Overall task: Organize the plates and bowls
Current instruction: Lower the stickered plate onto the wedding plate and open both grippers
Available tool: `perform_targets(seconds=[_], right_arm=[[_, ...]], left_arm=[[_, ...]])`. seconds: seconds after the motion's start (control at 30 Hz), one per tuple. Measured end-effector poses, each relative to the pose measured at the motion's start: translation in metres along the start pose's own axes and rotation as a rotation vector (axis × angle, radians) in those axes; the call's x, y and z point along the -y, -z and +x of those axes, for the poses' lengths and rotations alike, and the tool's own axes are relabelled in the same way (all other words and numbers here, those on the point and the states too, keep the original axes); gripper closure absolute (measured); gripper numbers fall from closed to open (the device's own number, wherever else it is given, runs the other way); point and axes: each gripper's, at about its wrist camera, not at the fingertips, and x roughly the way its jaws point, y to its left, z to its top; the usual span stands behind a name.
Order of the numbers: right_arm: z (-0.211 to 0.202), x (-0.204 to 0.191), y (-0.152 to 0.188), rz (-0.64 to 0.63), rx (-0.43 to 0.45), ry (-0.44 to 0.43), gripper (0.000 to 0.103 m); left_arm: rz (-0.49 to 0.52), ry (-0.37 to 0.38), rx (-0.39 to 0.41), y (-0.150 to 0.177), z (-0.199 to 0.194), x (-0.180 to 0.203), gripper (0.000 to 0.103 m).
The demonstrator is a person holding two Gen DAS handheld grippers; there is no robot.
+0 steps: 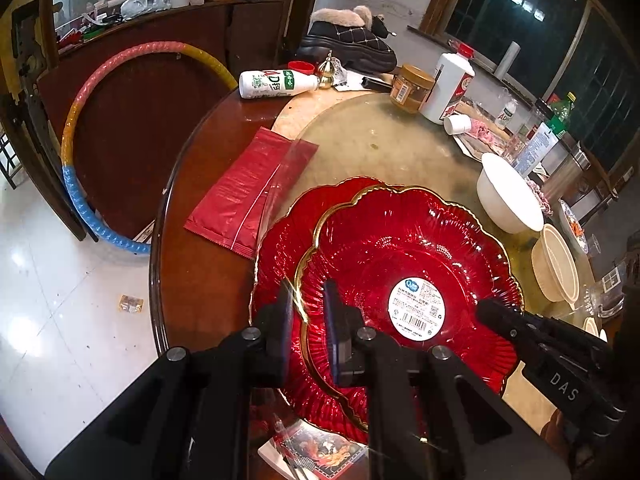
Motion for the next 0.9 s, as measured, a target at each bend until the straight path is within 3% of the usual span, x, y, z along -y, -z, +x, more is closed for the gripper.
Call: perform_targets(seconds=[0.9], right_arm=[[0.013, -0.001, 0.004, -0.013, -0.03, 0.038, 0.086]], left_arm=[[0.037, -0.041, -0.037, 0.01, 0.016, 0.002, 0.091]])
